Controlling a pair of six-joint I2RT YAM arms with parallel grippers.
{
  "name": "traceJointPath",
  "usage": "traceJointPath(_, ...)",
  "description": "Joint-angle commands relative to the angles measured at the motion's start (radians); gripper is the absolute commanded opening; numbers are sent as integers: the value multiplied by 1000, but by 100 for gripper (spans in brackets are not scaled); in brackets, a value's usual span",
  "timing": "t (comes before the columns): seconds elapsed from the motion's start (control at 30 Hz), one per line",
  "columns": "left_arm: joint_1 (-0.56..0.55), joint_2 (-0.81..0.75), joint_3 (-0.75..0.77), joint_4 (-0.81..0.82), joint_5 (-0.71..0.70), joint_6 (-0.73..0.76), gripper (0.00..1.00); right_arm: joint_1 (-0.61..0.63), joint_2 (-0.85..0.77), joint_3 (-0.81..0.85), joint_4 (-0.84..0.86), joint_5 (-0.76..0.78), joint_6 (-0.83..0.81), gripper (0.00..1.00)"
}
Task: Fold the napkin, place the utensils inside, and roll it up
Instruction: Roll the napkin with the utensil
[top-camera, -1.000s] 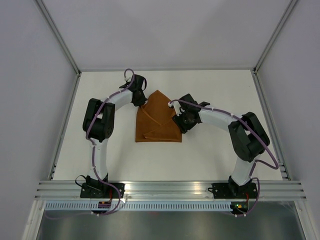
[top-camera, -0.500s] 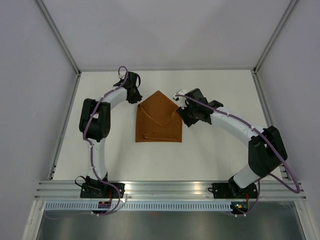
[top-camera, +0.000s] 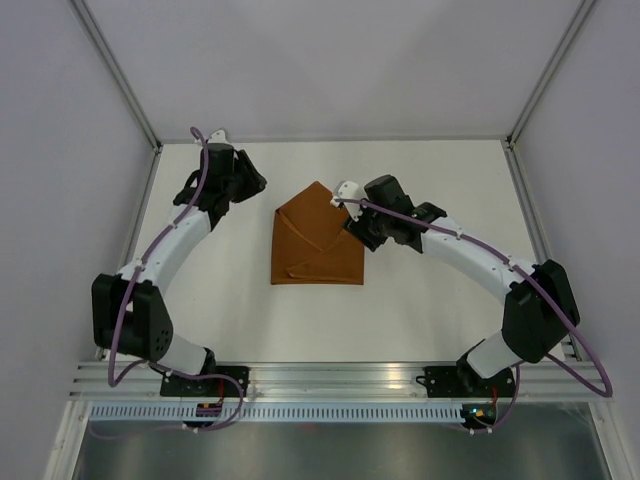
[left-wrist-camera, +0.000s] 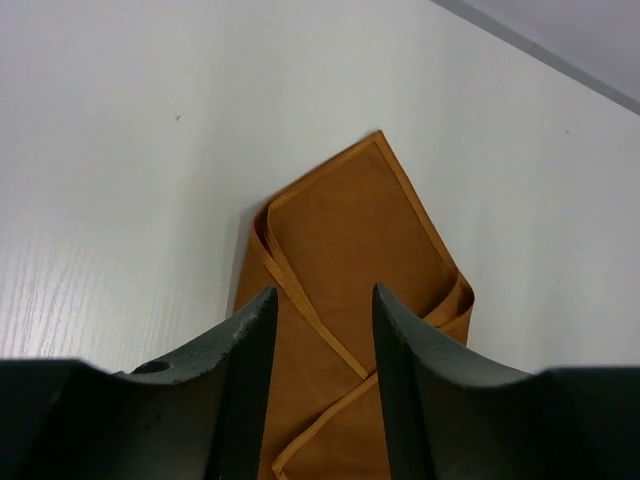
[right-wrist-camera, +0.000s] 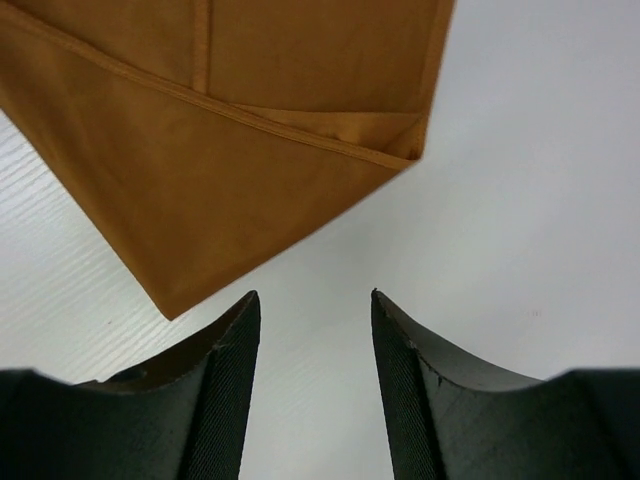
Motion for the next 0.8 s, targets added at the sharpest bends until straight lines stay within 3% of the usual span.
traceJointPath(0.0, -38, -142, -84, 25, 47, 70, 50, 40, 43, -25, 47, -84, -148, 56)
traceJointPath(0.27, -42, -472, -149, -64, 7, 114, 58, 158, 169, -56, 154, -82, -233, 61)
traceJointPath(0.5, -42, -556, -139, -118, -22, 128, 62, 212, 220, -61, 193, -95, -246, 58)
traceJointPath(0.77, -44, -550, -127, -121, -2, 136, 63, 264, 269, -47, 207, -91, -253, 56)
